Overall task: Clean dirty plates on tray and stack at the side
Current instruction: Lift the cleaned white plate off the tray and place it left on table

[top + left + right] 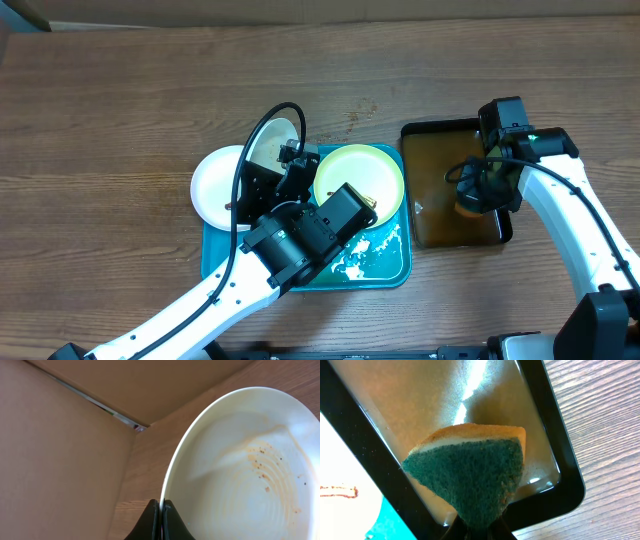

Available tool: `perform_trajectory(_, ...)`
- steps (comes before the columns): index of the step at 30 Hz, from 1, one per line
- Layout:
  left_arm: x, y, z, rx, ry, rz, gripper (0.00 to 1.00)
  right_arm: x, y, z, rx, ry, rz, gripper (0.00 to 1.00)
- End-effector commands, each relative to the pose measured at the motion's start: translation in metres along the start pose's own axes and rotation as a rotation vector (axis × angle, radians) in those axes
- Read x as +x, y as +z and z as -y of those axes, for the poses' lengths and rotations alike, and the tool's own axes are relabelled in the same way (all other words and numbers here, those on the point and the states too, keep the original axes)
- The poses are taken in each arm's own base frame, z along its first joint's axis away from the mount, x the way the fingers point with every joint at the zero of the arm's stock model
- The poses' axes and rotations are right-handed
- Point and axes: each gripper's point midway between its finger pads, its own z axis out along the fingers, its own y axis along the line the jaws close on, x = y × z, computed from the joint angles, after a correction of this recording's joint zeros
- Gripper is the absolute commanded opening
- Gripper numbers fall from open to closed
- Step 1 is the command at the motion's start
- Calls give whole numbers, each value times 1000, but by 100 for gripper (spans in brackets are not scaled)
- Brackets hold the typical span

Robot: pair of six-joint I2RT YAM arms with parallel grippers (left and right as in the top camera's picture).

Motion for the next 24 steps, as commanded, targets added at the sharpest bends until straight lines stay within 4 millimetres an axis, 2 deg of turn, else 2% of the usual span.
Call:
perform_trajectory(1, -9, -1, -6, -24, -30, 16, 4, -1, 1, -1, -7, -2, 0, 4)
perform_trajectory(4, -4, 5, -3, 1, -41, -20, 4, -1, 1, -1, -6, -2, 0, 4)
perform_trajectory(7, 7, 21, -7, 10, -65, -89, 4, -1, 1, -1, -7, -2, 0, 4)
perform_trajectory(13, 39, 60, -33, -18, -166, -263, 4, -1, 1, -1, -6, -2, 0, 4)
perform_trajectory(19, 96, 101, -49, 73, -376, -531, 4, -1, 1, -1, -6, -2, 0, 4)
perform_trajectory(24, 143, 130, -74, 98, -637, -701, 4, -1, 1, -1, -6, -2, 0, 4)
